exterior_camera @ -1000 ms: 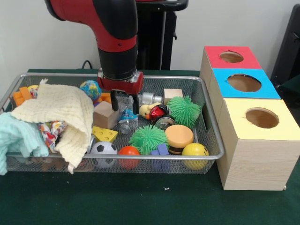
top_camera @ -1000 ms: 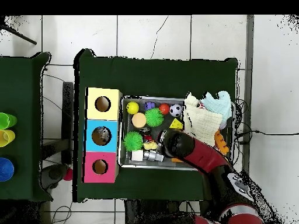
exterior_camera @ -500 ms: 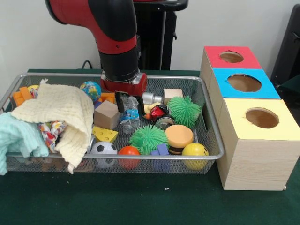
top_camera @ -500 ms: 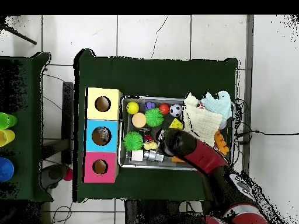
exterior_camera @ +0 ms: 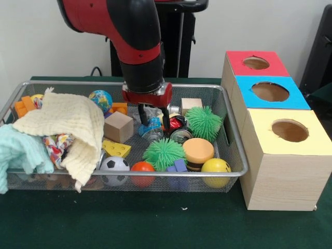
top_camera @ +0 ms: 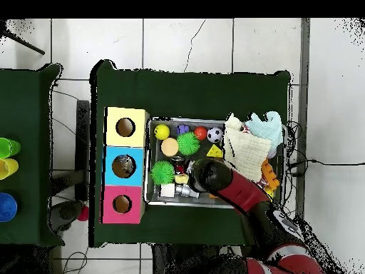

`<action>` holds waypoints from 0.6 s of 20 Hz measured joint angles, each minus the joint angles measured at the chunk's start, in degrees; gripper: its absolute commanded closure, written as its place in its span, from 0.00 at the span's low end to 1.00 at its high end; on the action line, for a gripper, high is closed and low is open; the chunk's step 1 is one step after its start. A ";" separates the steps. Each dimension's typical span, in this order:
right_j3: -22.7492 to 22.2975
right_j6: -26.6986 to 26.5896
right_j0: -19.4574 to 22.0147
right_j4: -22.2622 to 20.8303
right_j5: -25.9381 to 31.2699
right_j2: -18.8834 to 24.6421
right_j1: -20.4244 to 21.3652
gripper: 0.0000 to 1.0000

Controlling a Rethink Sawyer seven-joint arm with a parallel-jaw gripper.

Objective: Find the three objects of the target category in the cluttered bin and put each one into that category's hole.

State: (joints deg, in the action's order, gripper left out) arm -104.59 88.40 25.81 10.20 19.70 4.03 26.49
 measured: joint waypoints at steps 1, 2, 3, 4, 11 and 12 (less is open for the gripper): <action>0.00 0.00 -0.13 0.00 -0.12 0.00 -0.03 0.00; -0.01 0.00 -0.32 -0.01 -0.35 -0.01 -0.03 0.00; 0.00 0.00 -0.48 0.00 -0.54 -0.04 -0.02 0.00; 0.01 0.00 -0.62 0.00 -0.65 -0.11 -0.04 0.00; 3.24 0.00 -6.04 -4.40 -1.15 -5.52 -1.14 0.00; 3.90 0.00 -6.92 -5.43 -1.16 -6.44 -1.47 0.00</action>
State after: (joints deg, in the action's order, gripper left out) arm -100.69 88.40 18.89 4.77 18.54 -2.41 25.02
